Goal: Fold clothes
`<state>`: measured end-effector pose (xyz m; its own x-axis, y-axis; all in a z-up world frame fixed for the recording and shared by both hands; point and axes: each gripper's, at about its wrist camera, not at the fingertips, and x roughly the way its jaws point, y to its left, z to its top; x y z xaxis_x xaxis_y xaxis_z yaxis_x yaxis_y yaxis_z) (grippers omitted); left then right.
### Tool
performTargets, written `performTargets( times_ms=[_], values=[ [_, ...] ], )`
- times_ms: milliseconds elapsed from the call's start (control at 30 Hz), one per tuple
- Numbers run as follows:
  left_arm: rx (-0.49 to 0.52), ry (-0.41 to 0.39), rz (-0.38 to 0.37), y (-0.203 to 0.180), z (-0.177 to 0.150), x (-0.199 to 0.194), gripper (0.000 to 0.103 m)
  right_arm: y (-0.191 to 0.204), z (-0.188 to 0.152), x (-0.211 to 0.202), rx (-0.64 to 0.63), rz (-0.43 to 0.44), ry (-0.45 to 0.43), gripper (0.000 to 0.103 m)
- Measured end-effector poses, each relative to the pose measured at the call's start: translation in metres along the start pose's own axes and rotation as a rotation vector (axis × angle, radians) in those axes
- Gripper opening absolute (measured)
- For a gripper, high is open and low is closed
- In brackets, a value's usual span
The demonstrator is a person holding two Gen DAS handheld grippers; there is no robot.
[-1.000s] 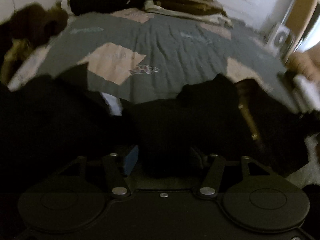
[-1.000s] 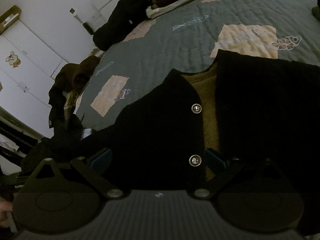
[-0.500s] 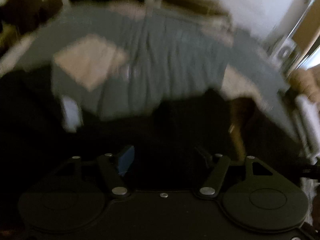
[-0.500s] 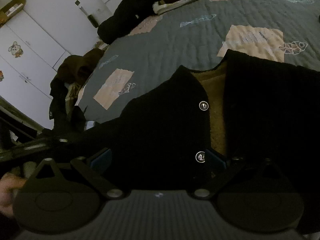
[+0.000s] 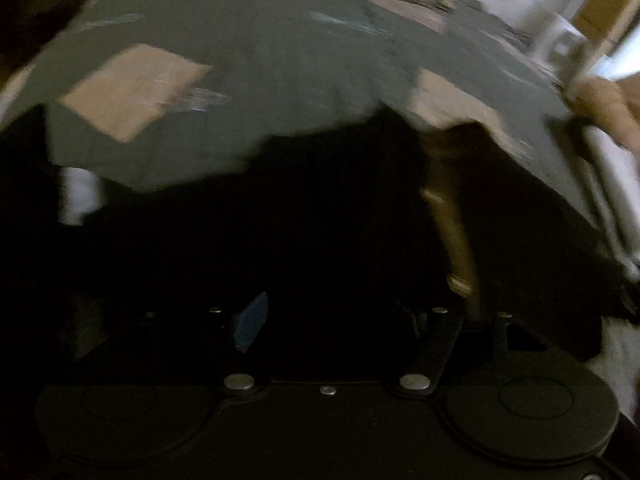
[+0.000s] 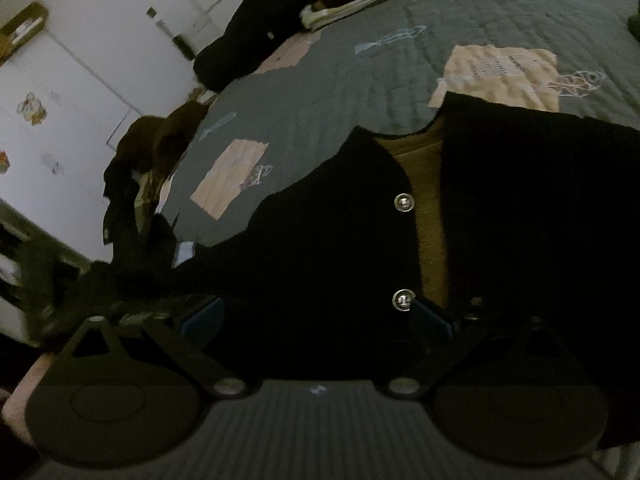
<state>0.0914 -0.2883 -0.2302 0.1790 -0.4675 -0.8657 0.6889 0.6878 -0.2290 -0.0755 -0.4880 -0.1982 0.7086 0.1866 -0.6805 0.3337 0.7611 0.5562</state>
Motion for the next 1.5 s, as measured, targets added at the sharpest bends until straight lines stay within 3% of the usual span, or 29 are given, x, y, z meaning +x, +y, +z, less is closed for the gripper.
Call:
performTargets(
  times_ms=[67, 200, 300, 367, 433, 500, 700, 1000, 1233, 1400, 1500],
  values=[
    [0.021, 0.066, -0.020, -0.015, -0.011, 0.016, 0.066, -0.004, 0.001, -0.009, 0.015, -0.008, -0.015, 0.099],
    [0.062, 0.218, 0.042, -0.029, -0.031, 0.072, 0.066, -0.006, 0.001, -0.030, 0.011, -0.026, -0.032, 0.099],
    [0.109, 0.187, 0.095, -0.042, -0.034, 0.062, 0.066, -0.006, 0.000, -0.045, -0.011, -0.063, -0.019, 0.099],
    [0.103, 0.110, 0.098, -0.052, -0.029, 0.029, 0.067, -0.007, 0.000, -0.056, -0.028, -0.111, -0.008, 0.099],
    [0.126, 0.034, 0.116, -0.064, -0.024, -0.005, 0.081, -0.007, 0.001, -0.066, -0.043, -0.160, 0.004, 0.099],
    [0.156, -0.010, 0.121, -0.077, -0.015, -0.029, 0.084, -0.002, 0.002, -0.077, -0.083, -0.199, 0.010, 0.099],
    [0.148, -0.080, 0.120, -0.099, -0.022, -0.076, 0.084, 0.013, -0.001, -0.107, -0.184, -0.216, -0.011, 0.100],
    [0.118, -0.121, 0.157, -0.112, -0.040, -0.110, 0.090, 0.019, -0.015, -0.141, -0.213, -0.283, -0.009, 0.100],
    [0.095, -0.113, 0.190, -0.103, -0.063, -0.137, 0.090, 0.025, -0.029, -0.158, -0.205, -0.279, 0.024, 0.100],
    [-0.010, -0.100, 0.158, -0.081, -0.081, -0.154, 0.091, 0.035, -0.039, -0.159, -0.222, -0.260, 0.048, 0.100],
    [-0.021, -0.114, 0.178, -0.077, -0.090, -0.160, 0.092, 0.042, -0.042, -0.159, -0.235, -0.256, 0.045, 0.100]
  ],
)
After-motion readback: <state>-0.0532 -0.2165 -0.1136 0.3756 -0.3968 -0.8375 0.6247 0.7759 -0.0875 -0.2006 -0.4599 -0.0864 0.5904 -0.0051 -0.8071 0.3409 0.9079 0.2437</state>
